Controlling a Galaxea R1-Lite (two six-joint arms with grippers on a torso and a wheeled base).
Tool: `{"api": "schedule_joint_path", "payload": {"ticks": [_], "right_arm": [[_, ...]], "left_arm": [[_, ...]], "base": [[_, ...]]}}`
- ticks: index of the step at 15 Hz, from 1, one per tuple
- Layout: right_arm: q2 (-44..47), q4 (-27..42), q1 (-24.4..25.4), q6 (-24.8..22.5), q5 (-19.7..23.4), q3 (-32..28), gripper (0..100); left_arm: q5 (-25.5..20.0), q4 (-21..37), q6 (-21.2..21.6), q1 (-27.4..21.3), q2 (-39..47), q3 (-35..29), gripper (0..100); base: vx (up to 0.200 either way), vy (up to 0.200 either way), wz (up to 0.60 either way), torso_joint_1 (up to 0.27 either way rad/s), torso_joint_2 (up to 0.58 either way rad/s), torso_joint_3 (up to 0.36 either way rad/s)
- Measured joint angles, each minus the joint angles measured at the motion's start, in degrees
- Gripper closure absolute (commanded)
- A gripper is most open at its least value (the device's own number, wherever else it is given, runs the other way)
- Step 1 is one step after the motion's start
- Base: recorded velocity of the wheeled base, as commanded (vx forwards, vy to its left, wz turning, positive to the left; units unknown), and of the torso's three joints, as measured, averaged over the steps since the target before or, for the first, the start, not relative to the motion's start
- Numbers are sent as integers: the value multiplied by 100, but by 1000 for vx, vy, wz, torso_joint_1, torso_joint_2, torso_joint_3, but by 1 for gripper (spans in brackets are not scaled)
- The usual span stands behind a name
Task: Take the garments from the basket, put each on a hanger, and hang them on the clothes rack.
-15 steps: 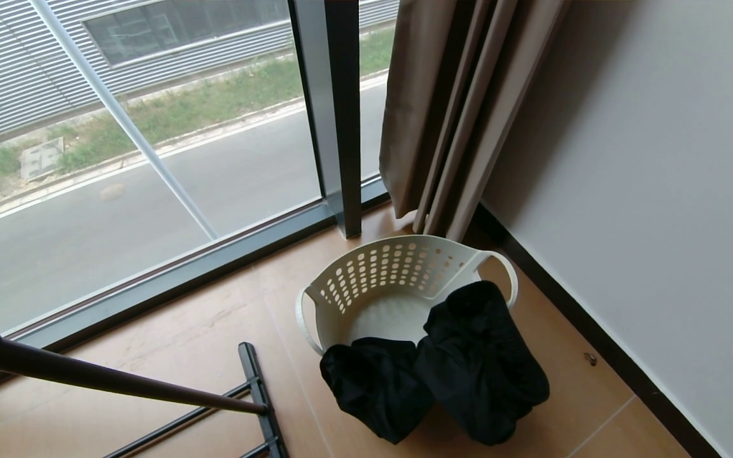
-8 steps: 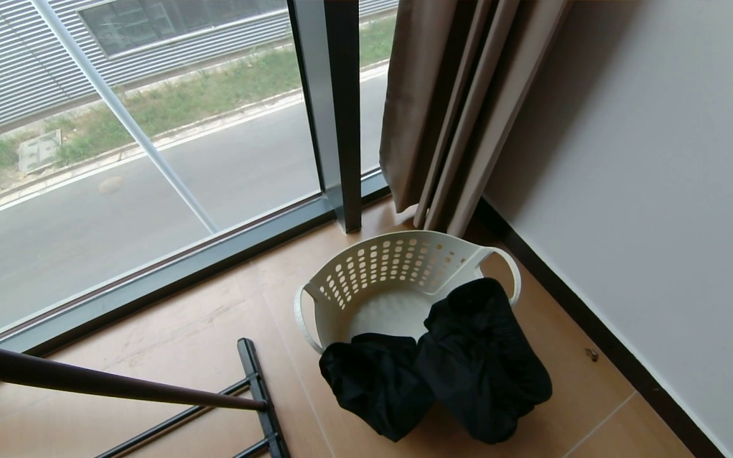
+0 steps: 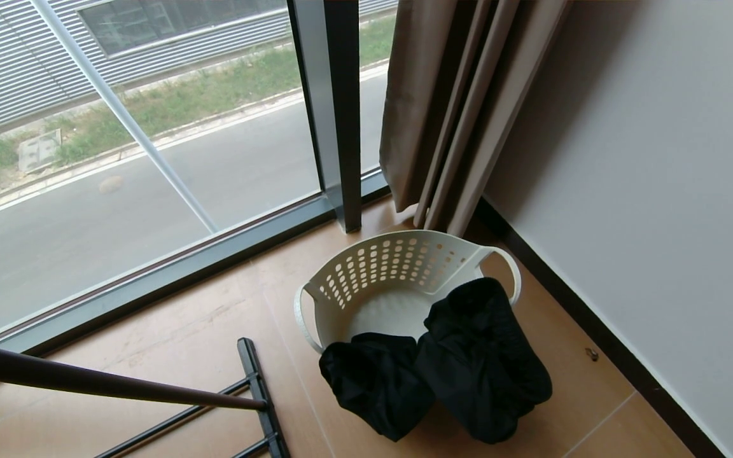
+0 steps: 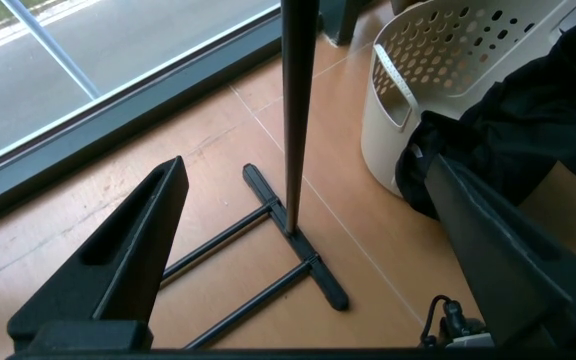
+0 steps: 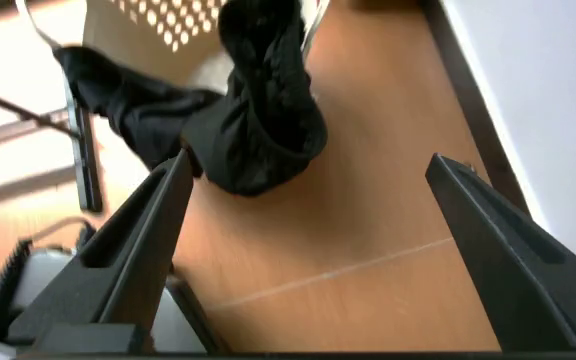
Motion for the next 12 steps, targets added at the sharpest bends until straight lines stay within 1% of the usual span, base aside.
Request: {"api": "schedule_joint_path", "payload": {"ticks": [2,5,6,9,11,12], "right_arm": [[992,-176,140,-545,4,-249,0],[2570,-638,245,-1496,-7,-786,0],[3105,-786,258,-1941,-16,-1059,0],[4452,-1008,282,-3327,-38,-2203,0],[5175,-1017,322,-4008,-197,-2892,0],[5560,-1017,378,-4358,-389,-3248,0]], "left_arm": [[2,-2,-15,0,0,0,0],[5,-2,-15,0,0,0,0],[5,-2,-15,0,0,0,0],[2,-2,-15,0,0,-7,0],[5,-2,-15,0,0,-7,0],[2,0,-15,0,0,-7,0]], "base": [[0,0,0,0,0,0],[0,0,0,0,0,0],[0,0,0,0,0,0],[0,0,0,0,0,0],[0,0,0,0,0,0],[0,0,0,0,0,0]]}}
